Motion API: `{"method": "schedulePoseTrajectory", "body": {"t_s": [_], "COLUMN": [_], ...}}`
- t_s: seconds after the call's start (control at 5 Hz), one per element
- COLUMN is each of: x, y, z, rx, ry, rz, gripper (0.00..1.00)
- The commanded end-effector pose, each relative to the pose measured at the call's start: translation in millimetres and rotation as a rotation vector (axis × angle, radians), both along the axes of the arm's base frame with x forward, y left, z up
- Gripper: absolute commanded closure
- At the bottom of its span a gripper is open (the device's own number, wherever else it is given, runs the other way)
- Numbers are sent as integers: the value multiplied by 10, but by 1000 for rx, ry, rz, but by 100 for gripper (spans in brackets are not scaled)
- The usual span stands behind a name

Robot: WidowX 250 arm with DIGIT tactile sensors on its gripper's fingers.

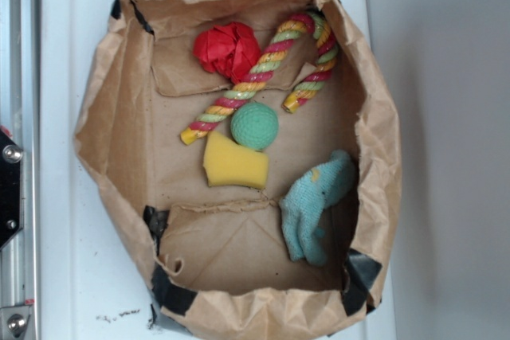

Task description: Grab the blue cloth.

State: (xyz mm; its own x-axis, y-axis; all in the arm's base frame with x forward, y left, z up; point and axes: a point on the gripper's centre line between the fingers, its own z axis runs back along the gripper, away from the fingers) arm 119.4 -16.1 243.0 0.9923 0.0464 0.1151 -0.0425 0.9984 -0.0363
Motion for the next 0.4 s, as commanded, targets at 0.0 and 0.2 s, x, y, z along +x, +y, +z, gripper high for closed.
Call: {"method": "schedulePoseTrajectory", "body": {"t_s": [0.0, 0.2], "x": [0, 435], "y": [0, -113], "z": [0, -17], "rx": [0, -24], "ry": [0, -13], "rz": [0, 29], "gripper": [0, 0]}}
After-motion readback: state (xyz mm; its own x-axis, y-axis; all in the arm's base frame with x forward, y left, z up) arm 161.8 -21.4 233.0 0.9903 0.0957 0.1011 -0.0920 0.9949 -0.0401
